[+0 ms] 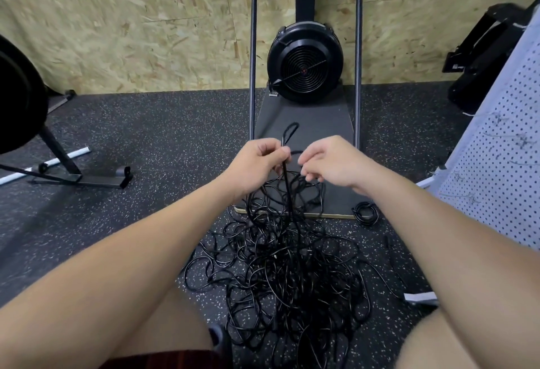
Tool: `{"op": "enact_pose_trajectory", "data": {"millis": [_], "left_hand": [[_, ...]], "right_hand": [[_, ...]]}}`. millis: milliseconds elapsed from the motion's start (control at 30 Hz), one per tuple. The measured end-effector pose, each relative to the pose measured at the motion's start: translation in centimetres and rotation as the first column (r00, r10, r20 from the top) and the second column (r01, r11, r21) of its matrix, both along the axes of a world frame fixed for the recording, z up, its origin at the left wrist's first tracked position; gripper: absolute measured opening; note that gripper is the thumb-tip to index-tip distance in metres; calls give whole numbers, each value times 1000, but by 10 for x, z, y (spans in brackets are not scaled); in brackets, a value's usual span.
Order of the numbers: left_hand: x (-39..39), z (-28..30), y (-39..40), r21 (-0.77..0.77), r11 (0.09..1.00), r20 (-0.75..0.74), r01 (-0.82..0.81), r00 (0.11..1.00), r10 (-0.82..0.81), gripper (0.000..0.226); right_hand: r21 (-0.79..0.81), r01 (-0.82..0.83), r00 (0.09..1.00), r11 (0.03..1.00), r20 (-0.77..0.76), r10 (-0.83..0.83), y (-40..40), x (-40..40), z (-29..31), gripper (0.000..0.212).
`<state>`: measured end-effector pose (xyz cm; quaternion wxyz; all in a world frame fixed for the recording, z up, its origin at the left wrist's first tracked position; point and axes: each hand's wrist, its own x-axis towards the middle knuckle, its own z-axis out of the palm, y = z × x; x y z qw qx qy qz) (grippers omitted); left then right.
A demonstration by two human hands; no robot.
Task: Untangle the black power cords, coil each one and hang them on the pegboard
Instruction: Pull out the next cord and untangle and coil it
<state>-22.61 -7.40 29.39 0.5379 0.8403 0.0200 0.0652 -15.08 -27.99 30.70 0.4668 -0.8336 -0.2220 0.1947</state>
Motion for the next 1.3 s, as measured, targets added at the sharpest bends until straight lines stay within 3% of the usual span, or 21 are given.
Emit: {"op": "enact_pose_trajectory", "data": {"millis": [67, 167, 200, 300, 367, 467, 567, 667, 767, 867, 1067, 1300], "left_hand": [[4, 7, 0, -139, 988, 54, -72, 995, 81, 32], [9, 19, 1, -333, 936, 106, -111, 982, 155, 26], [11, 20, 2, -360, 927, 113, -107, 981, 157, 24], [13, 18, 6, -381, 919, 130, -104, 978, 165, 25], [14, 17, 7, -381, 920, 135, -94, 978, 156, 28], [12, 18, 9, -381, 918, 101, -108, 982, 158, 35], [11, 17, 11, -361, 927, 51, -99, 991, 125, 20], [10, 8, 16, -195, 979, -89, -65, 995, 48, 43], [6, 1, 20, -35, 995, -263, 92, 960, -98, 45], [2, -3, 16, -56, 968, -359, 243, 900, -247, 33], [1, -4, -3, -97, 961, -228, 259, 934, -275, 11], [4, -5, -5, -6, 985, -141, 172, 975, -171, 26]], "right_hand": [[-168, -145, 989, 975, -28, 142, 0, -8, -4, 19], [-258, -367, 925, 894, -203, 321, 2, -21, -23, 56], [-276, -424, 899, 863, -245, 363, 3, -24, -30, 58], [-295, -506, 856, 811, -284, 431, 3, -23, -49, 28], [-287, -449, 886, 846, -264, 381, 1, -19, -52, 16], [-297, -368, 925, 881, -208, 317, 1, -17, -44, 22], [-280, -295, 954, 914, -145, 264, 3, -19, -28, 25], [-209, -213, 977, 955, -30, 212, 7, -21, -14, 27], [-28, -76, 994, 997, 81, 78, 10, -19, 5, 24], [285, 56, 997, 957, 41, -71, 12, -12, 23, 20], [395, 72, 996, 916, 25, -89, 12, -9, 21, 19], [437, 155, 987, 886, -39, -153, 11, -6, 20, 17]]}}
